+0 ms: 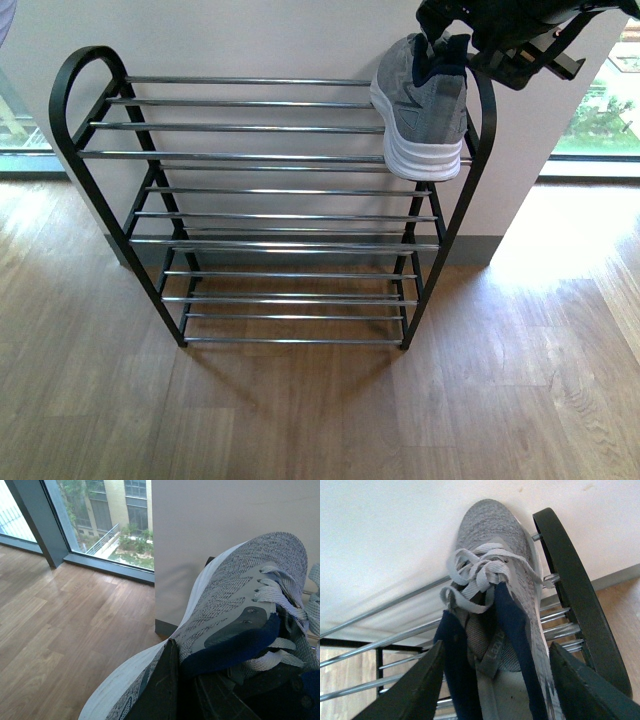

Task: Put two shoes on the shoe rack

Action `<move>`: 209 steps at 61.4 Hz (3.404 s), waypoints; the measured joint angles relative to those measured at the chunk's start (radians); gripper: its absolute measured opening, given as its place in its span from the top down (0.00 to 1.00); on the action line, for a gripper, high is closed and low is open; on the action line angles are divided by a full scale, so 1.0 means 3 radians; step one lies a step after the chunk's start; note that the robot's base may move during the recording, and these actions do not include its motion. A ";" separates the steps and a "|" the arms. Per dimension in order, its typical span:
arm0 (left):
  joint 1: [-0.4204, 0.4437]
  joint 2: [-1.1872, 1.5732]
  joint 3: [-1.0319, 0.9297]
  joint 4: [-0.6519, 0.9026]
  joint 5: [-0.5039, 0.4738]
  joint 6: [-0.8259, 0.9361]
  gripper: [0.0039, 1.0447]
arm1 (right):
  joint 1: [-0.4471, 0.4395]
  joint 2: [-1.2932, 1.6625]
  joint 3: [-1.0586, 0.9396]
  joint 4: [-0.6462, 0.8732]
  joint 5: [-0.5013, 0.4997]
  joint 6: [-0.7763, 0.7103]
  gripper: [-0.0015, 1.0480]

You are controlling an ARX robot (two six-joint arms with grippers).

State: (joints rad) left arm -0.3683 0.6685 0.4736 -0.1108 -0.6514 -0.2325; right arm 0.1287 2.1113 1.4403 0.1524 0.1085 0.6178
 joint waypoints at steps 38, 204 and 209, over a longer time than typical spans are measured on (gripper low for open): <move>0.0000 0.0000 0.0000 0.0000 0.0000 0.0000 0.99 | -0.0197 -0.2659 -0.2853 0.1363 -0.0456 -0.1007 0.09; 0.0000 0.0000 0.0000 0.0000 0.0001 0.0000 0.99 | -0.0441 -0.7017 -0.4738 -0.0497 -0.0361 -0.2049 0.84; 0.0080 0.0029 0.0071 -0.0229 0.0371 0.0072 0.99 | -0.0441 -0.7017 -0.4738 -0.0497 -0.0360 -0.2049 0.70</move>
State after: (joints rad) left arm -0.3443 0.6773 0.4950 -0.1795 -0.5400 -0.2108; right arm -0.0036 0.0063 0.0189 0.0032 0.0006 0.0032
